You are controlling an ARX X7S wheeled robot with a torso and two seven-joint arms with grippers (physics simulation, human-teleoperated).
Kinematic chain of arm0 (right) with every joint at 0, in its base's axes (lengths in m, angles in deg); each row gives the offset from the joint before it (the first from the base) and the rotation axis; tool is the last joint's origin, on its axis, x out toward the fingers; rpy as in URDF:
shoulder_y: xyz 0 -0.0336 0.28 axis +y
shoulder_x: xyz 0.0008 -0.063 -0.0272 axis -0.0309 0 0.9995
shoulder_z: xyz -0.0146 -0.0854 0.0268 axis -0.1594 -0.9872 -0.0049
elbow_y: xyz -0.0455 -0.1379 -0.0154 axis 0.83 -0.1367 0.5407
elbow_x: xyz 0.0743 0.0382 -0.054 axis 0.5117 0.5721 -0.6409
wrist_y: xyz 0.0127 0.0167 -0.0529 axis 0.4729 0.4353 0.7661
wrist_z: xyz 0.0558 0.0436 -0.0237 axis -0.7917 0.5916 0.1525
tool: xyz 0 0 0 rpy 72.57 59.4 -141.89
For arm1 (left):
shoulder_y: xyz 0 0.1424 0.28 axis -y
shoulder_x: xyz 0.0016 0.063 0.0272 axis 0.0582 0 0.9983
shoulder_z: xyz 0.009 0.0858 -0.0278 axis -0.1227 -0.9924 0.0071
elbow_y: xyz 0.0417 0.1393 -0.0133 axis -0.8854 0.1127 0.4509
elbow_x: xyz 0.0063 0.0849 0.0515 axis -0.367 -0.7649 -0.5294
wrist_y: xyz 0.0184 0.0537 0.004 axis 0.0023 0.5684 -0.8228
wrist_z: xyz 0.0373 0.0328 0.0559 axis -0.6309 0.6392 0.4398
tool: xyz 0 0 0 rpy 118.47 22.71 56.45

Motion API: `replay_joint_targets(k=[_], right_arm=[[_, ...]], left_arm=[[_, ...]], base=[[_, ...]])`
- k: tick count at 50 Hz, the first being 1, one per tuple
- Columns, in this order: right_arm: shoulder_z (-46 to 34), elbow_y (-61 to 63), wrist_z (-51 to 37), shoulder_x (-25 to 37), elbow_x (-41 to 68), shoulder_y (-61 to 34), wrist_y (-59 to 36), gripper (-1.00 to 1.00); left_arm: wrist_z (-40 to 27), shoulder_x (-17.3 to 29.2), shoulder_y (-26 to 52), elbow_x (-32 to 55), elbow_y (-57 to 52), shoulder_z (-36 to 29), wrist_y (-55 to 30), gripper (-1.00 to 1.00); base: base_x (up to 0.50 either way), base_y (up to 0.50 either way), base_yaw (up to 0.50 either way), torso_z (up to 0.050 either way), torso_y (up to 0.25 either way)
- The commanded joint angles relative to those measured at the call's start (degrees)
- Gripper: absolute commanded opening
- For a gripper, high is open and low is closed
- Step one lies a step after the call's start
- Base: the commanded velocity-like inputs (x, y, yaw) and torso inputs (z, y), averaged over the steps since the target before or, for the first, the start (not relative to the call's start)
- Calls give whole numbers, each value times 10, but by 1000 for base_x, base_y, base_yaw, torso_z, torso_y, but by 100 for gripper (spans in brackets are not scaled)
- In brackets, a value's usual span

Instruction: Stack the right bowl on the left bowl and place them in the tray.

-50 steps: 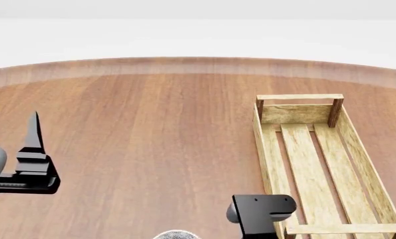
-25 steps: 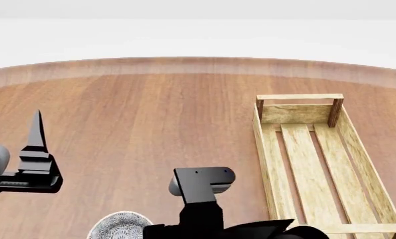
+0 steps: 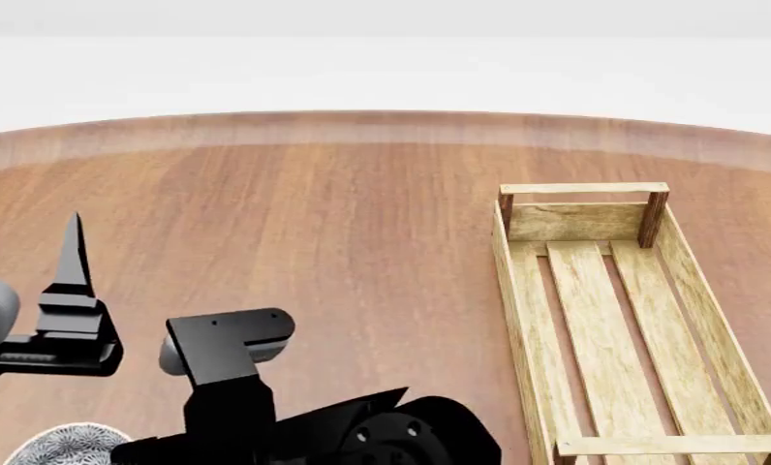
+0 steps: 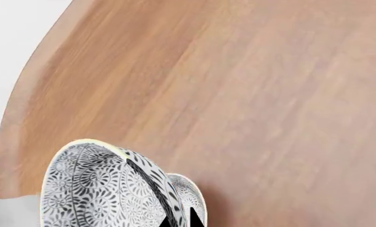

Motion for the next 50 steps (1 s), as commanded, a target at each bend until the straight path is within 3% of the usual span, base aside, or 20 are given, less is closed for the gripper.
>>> replay_joint_targets(k=[1,16,29,50], right_arm=[[-84,-5,7,-24,58,-31,56,-100],[-189,-54,55,-24,90,-78,119,-100],[-229,-76,75,-20,112,-95,151,-100],[-256,-59,79,-15,129,-101,168,-100]], left_arm=[[-4,2,-4,4,-8,2,-3,100],[-7,5,-2,9,-10,2,-4,100],[1,3,-8,24,-11,8,5,100],[-3,9,-7,27,-11,1,3,100]], base=[[0,0,0,0,0],[0,0,0,0,0],[0,0,0,0,-6],[0,0,0,19,-229]])
